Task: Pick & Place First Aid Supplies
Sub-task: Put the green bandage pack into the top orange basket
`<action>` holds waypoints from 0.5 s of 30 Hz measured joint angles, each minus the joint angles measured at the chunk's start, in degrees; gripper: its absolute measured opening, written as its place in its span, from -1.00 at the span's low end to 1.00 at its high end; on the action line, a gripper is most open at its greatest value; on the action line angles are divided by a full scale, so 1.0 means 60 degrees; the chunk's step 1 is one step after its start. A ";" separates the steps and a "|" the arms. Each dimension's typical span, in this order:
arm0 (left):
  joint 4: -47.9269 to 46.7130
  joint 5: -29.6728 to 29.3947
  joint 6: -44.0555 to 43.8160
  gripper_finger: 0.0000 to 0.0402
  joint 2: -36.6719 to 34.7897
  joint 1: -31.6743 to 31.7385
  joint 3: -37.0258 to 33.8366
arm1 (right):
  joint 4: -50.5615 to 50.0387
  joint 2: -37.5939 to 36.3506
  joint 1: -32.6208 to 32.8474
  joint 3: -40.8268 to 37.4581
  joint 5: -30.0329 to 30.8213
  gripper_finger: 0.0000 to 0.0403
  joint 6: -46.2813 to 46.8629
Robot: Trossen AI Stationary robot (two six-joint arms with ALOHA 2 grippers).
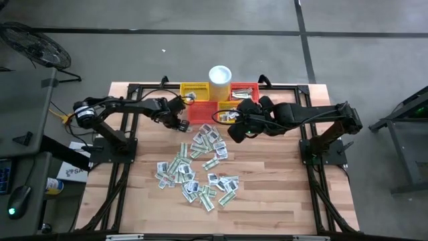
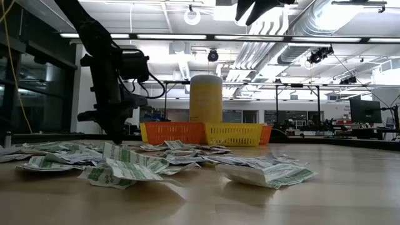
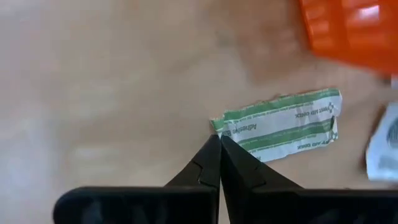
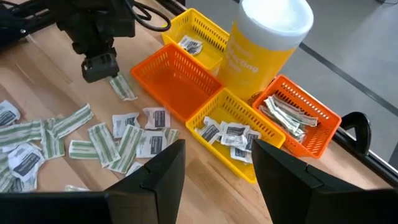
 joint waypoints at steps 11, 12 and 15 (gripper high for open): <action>-0.1293 0.0192 0.0532 -1.00 -0.2527 -0.0022 -0.0066 | 0.0872 0.0000 -0.0002 0.0000 -0.0829 -0.11 -0.0669; -0.1231 0.0185 0.0529 -1.00 -0.2783 -0.0022 -0.0059 | 0.1164 0.0000 0.0001 -0.0001 -0.0956 -0.11 -0.0833; -0.1136 0.0113 0.0532 -1.00 -0.3541 -0.0015 -0.0051 | 0.2335 0.0000 0.0001 -0.0265 -0.1093 -0.11 -0.1314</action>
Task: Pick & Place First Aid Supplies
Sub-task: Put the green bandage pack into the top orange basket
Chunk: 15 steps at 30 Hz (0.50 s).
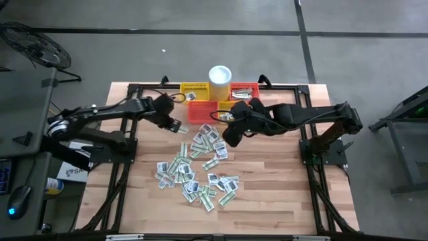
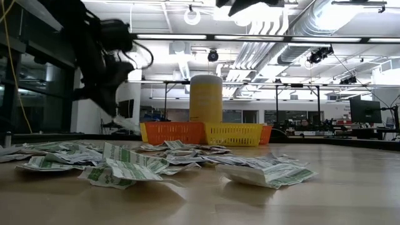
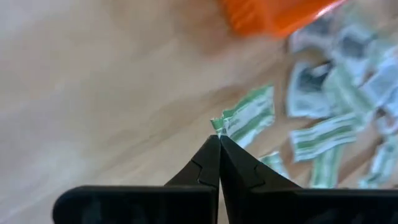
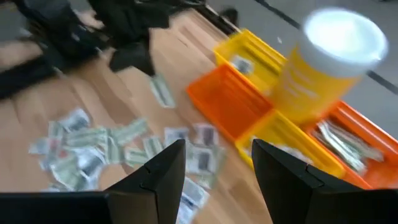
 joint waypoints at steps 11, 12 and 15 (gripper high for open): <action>0.0838 0.0355 0.0324 -1.00 -0.2374 -0.0017 0.0018 | 0.4022 0.0018 -0.0076 -0.2028 -0.1239 -0.11 -0.1508; 0.1038 0.0377 0.0393 -1.00 -0.2542 -0.0073 0.0018 | 0.4598 0.0015 -0.0083 -0.2296 -0.1262 -0.11 -0.1575; 0.1566 0.0385 0.0507 -1.00 -0.2968 -0.0305 0.0026 | 0.5823 0.0018 -0.0087 -0.2980 -0.1239 -0.11 -0.1681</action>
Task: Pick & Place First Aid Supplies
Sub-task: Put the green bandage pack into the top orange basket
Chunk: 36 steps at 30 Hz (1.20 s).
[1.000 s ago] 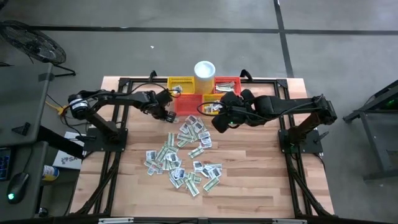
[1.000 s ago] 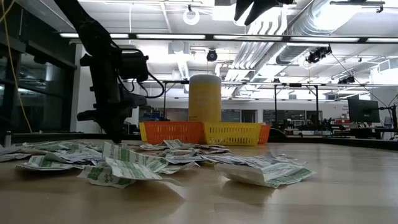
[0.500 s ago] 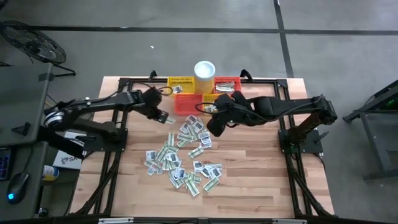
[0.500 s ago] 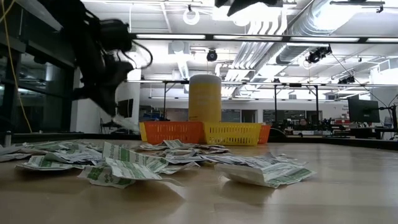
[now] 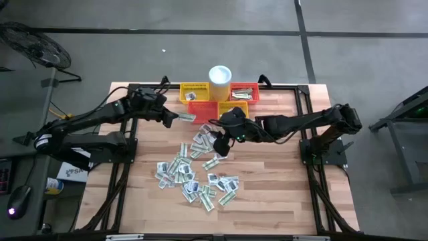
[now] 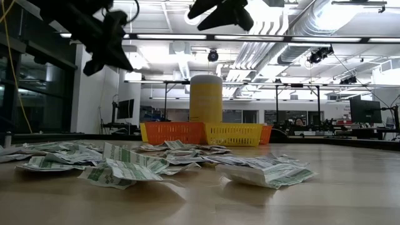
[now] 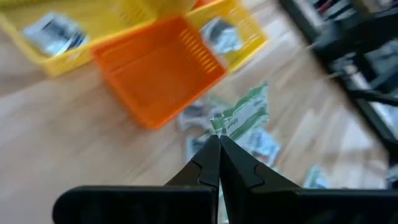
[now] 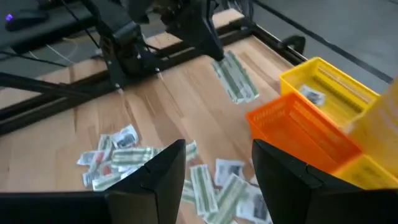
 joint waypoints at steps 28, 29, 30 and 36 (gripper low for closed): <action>0.3068 -0.2523 0.1209 -1.00 -0.0348 -0.2825 0.0029 | 0.4805 -0.0011 -0.1498 -0.1797 -0.2523 -0.11 0.0252; 0.3067 -0.2516 0.1206 -1.00 -0.0348 -0.2825 0.0029 | 0.4815 -0.0011 -0.1534 -0.1797 -0.2534 -0.11 0.0250; 0.3068 -0.2503 0.1205 -1.00 -0.0348 -0.2825 0.0029 | 0.4813 -0.0011 -0.1563 -0.1797 -0.2574 -0.11 0.0249; 0.3068 -0.2484 0.1205 -1.00 -0.0348 -0.2825 0.0029 | 0.4937 0.0004 -0.1636 -0.1797 -0.2736 -0.11 0.0249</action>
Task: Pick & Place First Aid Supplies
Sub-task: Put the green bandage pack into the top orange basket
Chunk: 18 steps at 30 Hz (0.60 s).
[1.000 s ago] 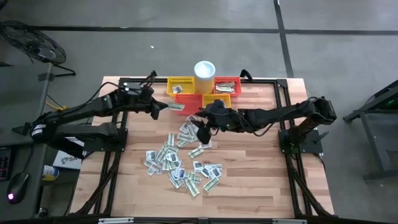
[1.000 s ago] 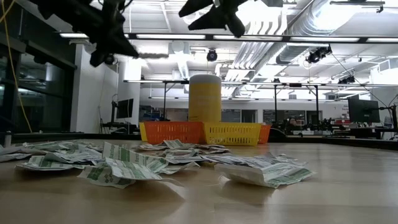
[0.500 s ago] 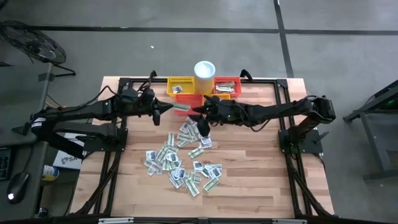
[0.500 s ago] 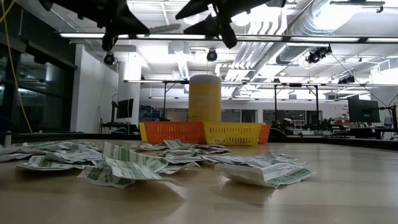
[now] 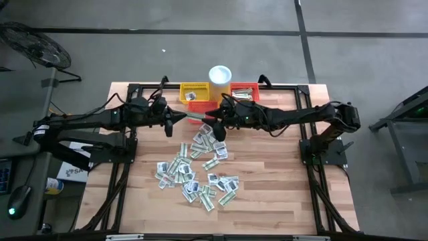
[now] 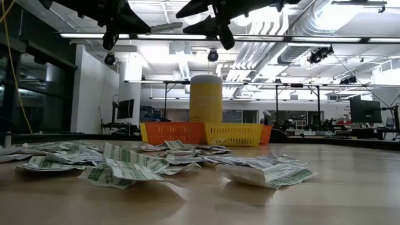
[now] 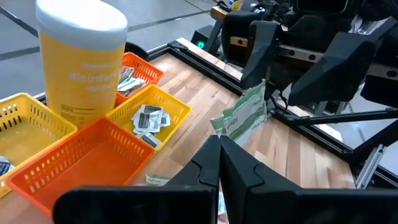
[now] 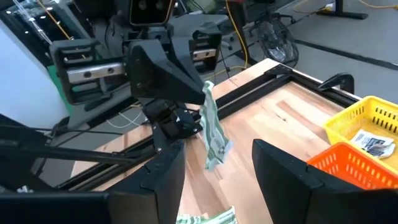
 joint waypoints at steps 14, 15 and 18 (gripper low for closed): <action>-0.0011 0.0176 -0.0007 -1.00 -0.0004 0.0010 -0.0004 | 0.0565 0.0324 -0.0247 0.0004 -0.0416 -0.34 0.0204; -0.0011 0.0178 -0.0007 -1.00 -0.0004 0.0011 -0.0004 | 0.0565 0.0352 -0.0281 0.0004 -0.0502 -0.37 0.0243; -0.0011 0.0182 -0.0007 -1.00 -0.0004 0.0011 -0.0004 | 0.0478 0.0390 -0.0295 0.0004 -0.0602 -0.46 0.0248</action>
